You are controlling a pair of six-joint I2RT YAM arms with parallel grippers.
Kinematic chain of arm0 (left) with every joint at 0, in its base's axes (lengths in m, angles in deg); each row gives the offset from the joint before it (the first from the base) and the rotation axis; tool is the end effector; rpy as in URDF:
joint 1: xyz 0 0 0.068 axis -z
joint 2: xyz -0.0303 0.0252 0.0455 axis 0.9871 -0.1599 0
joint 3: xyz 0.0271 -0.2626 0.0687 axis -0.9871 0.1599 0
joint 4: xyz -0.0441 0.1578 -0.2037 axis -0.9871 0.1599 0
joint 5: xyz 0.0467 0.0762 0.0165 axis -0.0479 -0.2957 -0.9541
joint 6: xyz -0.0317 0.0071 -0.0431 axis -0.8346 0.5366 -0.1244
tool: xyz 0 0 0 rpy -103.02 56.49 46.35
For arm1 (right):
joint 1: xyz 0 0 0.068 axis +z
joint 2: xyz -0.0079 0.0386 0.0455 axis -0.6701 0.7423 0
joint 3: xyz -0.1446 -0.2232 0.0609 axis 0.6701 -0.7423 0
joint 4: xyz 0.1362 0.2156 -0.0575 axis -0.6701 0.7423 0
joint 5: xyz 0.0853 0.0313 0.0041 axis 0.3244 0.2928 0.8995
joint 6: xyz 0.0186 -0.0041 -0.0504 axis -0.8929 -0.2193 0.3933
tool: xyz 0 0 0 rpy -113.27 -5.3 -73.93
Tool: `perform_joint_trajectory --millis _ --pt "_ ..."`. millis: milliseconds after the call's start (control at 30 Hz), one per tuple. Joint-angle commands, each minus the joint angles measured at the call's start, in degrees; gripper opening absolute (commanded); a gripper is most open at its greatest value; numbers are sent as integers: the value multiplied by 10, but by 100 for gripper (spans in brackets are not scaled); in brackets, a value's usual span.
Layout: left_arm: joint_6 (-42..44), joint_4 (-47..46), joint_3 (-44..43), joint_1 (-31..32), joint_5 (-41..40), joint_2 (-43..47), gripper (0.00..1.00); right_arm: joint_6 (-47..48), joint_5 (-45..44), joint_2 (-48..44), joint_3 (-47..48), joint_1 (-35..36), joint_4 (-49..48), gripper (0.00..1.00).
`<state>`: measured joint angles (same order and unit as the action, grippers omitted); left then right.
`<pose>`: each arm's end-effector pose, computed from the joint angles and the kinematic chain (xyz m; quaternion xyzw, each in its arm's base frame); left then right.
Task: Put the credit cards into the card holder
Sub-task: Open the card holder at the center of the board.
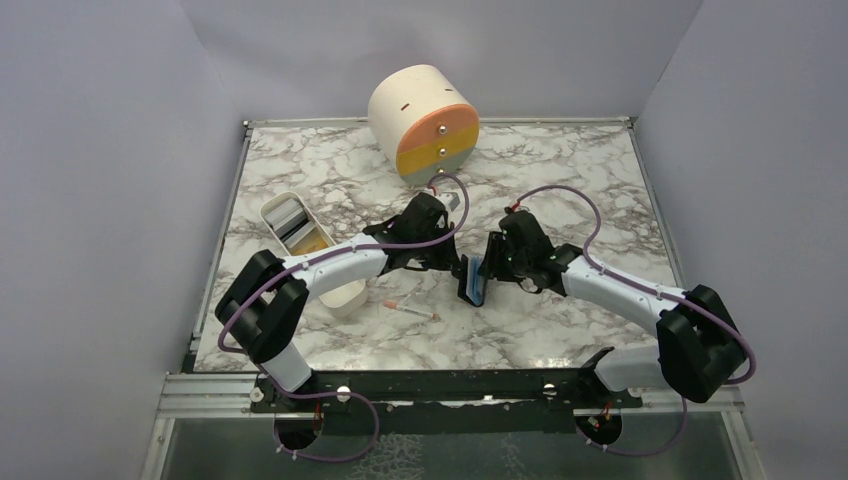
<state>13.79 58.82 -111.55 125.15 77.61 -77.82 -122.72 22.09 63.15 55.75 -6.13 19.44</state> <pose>0.2454 -0.2502 0.2168 0.1168 0.9037 -0.3301 0.2464 0.2124 0.1511 0.1944 0.0348 0.9465 0.1696 0.2722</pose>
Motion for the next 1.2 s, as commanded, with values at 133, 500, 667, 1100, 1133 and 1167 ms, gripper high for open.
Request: perform_joint_trajectory --millis 133,500,667,1100,1133,1167 --pt "15 5 6 -2 -20 9 0 14 -43 6 7 2 29 40" --pt "19 13 17 -1 -40 7 0 14 -93 20 20 2 77 40" --pt "14 12 25 -2 -53 6 0 8 -119 29 29 2 103 41" --pt "3 4 35 -1 -57 2 0 25 -85 -10 65 2 129 41" --pt "1 4 35 -1 -56 2 0 25 -79 -16 65 2 127 41" --pt "0 4 33 -1 -56 2 0 26 -73 -21 66 2 125 41"
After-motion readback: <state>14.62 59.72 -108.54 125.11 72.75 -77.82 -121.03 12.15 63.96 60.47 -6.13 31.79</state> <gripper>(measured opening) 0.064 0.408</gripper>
